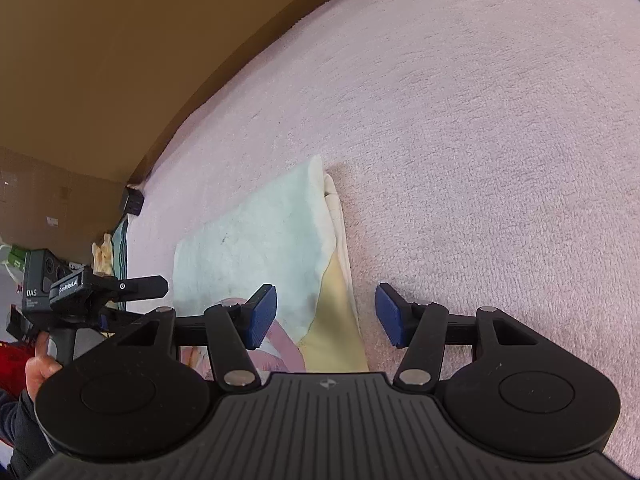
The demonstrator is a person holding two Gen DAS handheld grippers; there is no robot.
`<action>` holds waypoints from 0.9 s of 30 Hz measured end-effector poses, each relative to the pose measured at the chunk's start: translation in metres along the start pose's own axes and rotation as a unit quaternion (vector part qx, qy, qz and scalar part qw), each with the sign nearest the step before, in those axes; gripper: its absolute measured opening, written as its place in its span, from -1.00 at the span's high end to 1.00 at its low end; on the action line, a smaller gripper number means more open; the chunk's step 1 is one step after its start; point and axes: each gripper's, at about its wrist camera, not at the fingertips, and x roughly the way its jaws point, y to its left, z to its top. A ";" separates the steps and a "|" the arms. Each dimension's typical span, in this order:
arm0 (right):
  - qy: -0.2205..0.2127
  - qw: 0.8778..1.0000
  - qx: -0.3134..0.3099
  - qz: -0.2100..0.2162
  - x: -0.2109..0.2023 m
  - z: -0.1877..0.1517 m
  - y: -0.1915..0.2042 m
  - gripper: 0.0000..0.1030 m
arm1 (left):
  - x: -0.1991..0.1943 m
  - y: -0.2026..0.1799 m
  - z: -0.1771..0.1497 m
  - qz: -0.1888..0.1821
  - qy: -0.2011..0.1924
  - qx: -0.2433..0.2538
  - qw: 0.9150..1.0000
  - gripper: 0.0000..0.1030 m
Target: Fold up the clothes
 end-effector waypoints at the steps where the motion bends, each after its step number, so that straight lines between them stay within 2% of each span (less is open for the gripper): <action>1: 0.003 1.000 -0.007 0.003 0.001 0.000 0.001 -0.20 | 0.001 -0.002 0.000 0.003 0.001 0.007 1.000 -1.00; 4: 0.008 1.000 -0.018 0.008 0.002 0.000 0.002 -0.20 | 0.001 -0.008 -0.003 0.004 0.004 0.022 1.000 -0.96; 5: 0.009 1.000 -0.020 0.010 0.002 0.000 0.002 -0.20 | 0.001 -0.009 -0.004 -0.002 0.005 0.025 1.000 -0.82; 6: 0.011 1.000 -0.020 0.012 0.002 0.000 0.002 -0.18 | 0.002 -0.010 -0.004 -0.003 0.005 0.027 1.000 -0.79; 8: 0.015 1.000 -0.018 0.015 0.004 0.000 0.002 0.11 | 0.004 -0.011 -0.004 0.000 0.005 0.031 1.000 -0.79; 13: 0.021 0.999 -0.007 0.023 0.006 0.001 -0.002 0.16 | 0.004 -0.005 -0.001 -0.014 0.011 0.022 1.000 -0.79; 19: 0.029 0.999 0.002 0.030 0.006 0.003 -0.007 0.43 | 0.000 0.000 0.000 -0.014 0.016 0.026 0.999 -0.73; 22: 0.033 0.999 -0.011 0.031 0.010 0.003 -0.002 0.43 | -0.001 -0.001 -0.001 -0.006 0.014 0.031 0.999 -0.53; 24: 0.031 0.999 -0.018 0.024 0.011 0.004 0.002 0.43 | -0.002 0.000 -0.001 -0.003 0.011 0.030 0.999 -0.11; 25: 0.031 0.999 -0.019 0.023 0.011 0.004 0.003 0.43 | -0.001 0.002 -0.002 0.000 0.010 0.029 1.000 0.24; 27: 0.031 0.999 -0.022 0.015 0.010 0.004 0.002 0.58 | 0.000 0.005 -0.003 0.009 0.007 0.030 0.999 0.54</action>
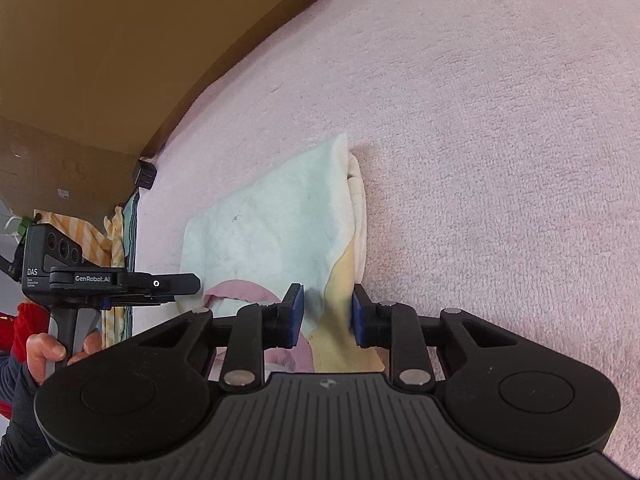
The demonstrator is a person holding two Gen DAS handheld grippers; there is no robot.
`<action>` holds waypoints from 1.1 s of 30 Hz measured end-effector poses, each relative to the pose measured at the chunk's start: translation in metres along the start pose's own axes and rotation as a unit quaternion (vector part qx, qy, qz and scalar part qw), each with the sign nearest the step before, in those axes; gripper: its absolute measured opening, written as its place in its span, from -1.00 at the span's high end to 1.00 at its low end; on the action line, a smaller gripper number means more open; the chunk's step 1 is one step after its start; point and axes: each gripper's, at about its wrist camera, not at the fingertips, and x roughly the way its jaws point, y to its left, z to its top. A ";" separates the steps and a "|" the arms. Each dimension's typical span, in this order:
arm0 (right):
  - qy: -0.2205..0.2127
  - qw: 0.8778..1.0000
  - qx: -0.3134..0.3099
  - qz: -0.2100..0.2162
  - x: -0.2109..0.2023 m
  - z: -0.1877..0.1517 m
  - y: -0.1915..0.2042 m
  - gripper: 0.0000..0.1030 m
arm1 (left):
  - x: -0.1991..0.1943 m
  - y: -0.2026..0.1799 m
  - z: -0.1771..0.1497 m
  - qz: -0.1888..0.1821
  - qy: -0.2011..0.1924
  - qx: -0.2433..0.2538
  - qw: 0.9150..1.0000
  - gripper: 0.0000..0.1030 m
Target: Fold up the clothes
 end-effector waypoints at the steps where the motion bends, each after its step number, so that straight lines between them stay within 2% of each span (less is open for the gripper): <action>1: 0.000 1.000 -0.001 -0.005 0.000 0.000 -0.001 0.71 | 0.000 0.002 0.000 0.001 -0.001 -0.002 1.000 0.67; 2: 0.001 1.000 -0.002 -0.009 -0.001 -0.001 -0.001 0.73 | 0.000 0.003 -0.001 0.001 -0.002 -0.005 1.000 0.74; 6: -0.006 1.000 -0.009 -0.018 -0.002 -0.003 0.002 0.79 | 0.000 0.002 -0.002 0.009 -0.008 -0.005 1.000 0.78; 9: -0.014 0.999 -0.036 -0.037 -0.004 -0.007 0.014 0.82 | -0.002 -0.006 -0.005 0.023 -0.017 0.007 1.000 0.82; 15: -0.031 0.996 -0.075 -0.045 -0.017 -0.007 0.037 0.83 | -0.013 -0.009 -0.006 0.031 -0.038 0.015 0.999 0.89; 27: -0.062 0.983 -0.166 -0.052 -0.035 0.002 0.099 0.83 | -0.041 -0.011 0.001 0.027 -0.071 0.023 0.997 0.91; 33: -0.063 0.979 -0.185 -0.061 -0.037 0.007 0.109 0.83 | -0.034 -0.015 0.006 0.028 -0.065 0.015 0.997 0.90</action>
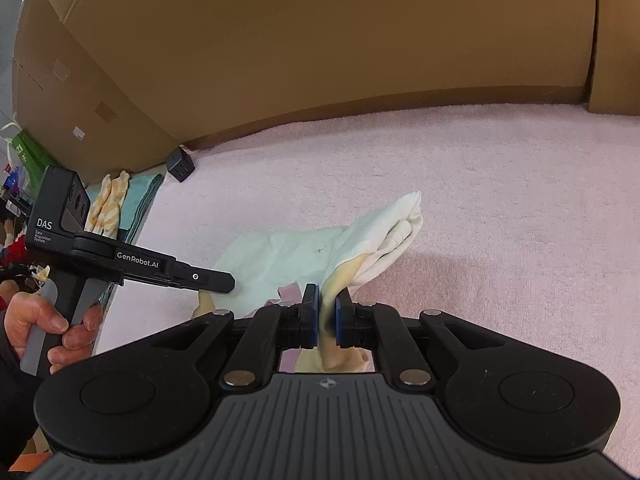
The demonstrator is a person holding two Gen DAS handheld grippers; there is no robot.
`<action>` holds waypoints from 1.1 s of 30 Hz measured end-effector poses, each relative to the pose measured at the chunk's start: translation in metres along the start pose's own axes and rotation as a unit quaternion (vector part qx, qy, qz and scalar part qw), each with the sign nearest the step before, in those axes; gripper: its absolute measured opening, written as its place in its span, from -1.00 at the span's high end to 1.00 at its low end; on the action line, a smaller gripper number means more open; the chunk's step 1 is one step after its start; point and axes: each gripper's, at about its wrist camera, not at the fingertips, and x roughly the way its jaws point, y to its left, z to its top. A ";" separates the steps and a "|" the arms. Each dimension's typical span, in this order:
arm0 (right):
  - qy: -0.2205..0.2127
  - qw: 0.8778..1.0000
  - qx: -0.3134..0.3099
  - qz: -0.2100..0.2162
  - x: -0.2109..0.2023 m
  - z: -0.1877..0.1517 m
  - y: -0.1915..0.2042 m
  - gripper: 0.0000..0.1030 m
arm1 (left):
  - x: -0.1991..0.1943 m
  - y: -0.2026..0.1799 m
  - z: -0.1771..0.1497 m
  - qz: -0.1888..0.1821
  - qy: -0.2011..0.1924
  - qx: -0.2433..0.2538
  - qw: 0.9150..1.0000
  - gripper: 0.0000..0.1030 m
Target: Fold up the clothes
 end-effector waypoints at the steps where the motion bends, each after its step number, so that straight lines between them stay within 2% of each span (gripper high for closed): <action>1: 0.004 1.000 0.003 -0.002 0.003 0.000 -0.002 0.83 | 0.003 0.002 0.000 0.000 0.005 -0.005 1.000 0.88; 3: 0.013 1.000 0.009 -0.008 0.008 -0.002 -0.006 0.83 | 0.012 0.006 -0.001 0.000 0.015 -0.016 1.000 0.41; 5: 0.022 0.999 0.019 -0.016 0.013 -0.004 -0.013 0.83 | 0.016 0.012 -0.002 0.003 0.017 -0.025 1.000 0.36; 7: 0.027 0.999 0.025 -0.020 0.016 -0.008 -0.017 0.83 | 0.018 0.015 -0.001 -0.005 0.017 -0.034 0.999 -0.11; 8: 0.030 0.999 0.027 -0.022 0.017 -0.010 -0.019 0.83 | 0.019 0.016 0.000 -0.010 0.016 -0.039 0.999 -0.44; 9: 0.031 0.999 0.030 -0.023 0.017 -0.011 -0.021 0.83 | 0.020 0.018 0.000 -0.015 0.016 -0.044 0.999 -0.57; 12: 0.034 0.998 0.035 -0.027 0.018 -0.014 -0.024 0.83 | 0.024 0.020 0.002 -0.030 0.018 -0.054 0.998 -0.75; 14: 0.036 0.998 0.038 -0.030 0.020 -0.014 -0.026 0.83 | 0.027 0.014 0.005 -0.034 0.019 -0.046 0.998 -0.79; 16: 0.037 0.998 0.040 -0.033 0.022 -0.015 -0.027 0.83 | 0.030 0.006 0.007 -0.031 0.021 -0.031 0.999 -0.70; 17: 0.038 0.998 0.041 -0.034 0.023 -0.015 -0.027 0.83 | 0.031 0.003 0.008 -0.032 0.024 -0.023 0.999 -0.03; 18: 0.038 0.998 0.042 -0.035 0.024 -0.016 -0.028 0.83 | 0.032 0.001 0.008 -0.031 0.028 -0.019 0.999 0.54; 19: 0.038 0.998 0.042 -0.037 0.024 -0.016 -0.028 0.83 | 0.033 -0.001 0.007 -0.030 0.031 -0.016 0.999 0.52; 20: 0.039 0.998 0.043 -0.038 0.025 -0.017 -0.029 0.83 | 0.035 -0.002 0.007 -0.028 0.035 -0.014 0.999 0.76; 21: 0.038 0.998 0.045 -0.039 0.025 -0.017 -0.030 0.83 | 0.034 -0.003 0.006 -0.029 0.034 -0.013 0.999 0.85; 26: 0.032 0.997 0.053 -0.036 0.022 -0.017 -0.030 0.83 | 0.024 -0.002 0.004 -0.035 0.013 -0.012 0.999 0.88; 33: 0.000 0.999 0.018 -0.029 0.011 -0.004 -0.007 0.83 | -0.001 -0.007 0.014 -0.023 -0.029 0.003 0.999 0.89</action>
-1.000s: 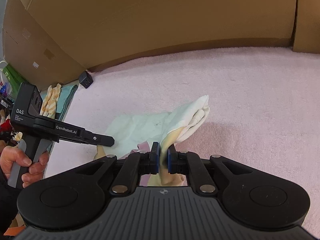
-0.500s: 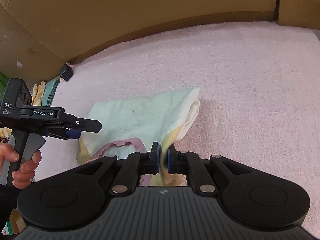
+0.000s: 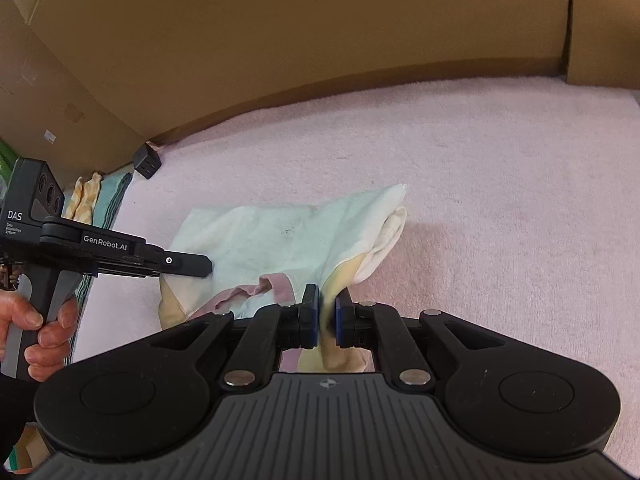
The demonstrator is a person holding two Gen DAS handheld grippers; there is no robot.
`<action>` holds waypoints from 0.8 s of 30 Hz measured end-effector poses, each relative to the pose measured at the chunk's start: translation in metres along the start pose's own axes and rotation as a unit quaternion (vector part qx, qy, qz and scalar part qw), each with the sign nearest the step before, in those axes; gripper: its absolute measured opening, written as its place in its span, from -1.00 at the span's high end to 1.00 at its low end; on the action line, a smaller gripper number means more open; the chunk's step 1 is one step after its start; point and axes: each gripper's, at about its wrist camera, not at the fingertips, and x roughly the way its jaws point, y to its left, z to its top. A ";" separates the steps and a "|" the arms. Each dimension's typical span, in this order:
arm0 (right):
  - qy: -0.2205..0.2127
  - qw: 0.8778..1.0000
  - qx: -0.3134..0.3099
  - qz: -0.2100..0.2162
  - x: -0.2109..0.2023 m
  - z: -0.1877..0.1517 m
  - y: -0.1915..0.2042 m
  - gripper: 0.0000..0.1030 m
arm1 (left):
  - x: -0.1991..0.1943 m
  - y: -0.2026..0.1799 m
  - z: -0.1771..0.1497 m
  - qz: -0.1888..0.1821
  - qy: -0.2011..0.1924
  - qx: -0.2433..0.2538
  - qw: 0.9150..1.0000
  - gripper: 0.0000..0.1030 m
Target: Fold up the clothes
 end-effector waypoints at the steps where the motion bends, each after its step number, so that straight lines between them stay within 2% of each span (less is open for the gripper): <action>1: -0.005 1.000 -0.007 0.001 -0.001 0.004 0.004 0.83 | -0.005 0.001 0.003 0.001 -0.005 0.000 1.000 0.89; 8: -0.026 0.999 -0.035 0.013 0.016 0.036 0.029 0.83 | -0.031 0.020 0.036 0.023 -0.041 -0.008 0.999 0.89; 14: -0.037 0.998 -0.051 0.023 0.054 0.067 0.053 0.83 | -0.037 0.030 0.079 0.082 -0.063 0.007 0.995 0.89; 21: -0.046 0.997 -0.062 -0.002 0.101 0.099 0.065 0.83 | -0.014 0.035 0.121 0.129 -0.077 0.022 0.988 0.88; 24: -0.042 0.997 -0.057 -0.019 0.120 0.105 0.061 0.83 | -0.005 0.043 0.126 0.146 -0.083 0.027 0.985 0.88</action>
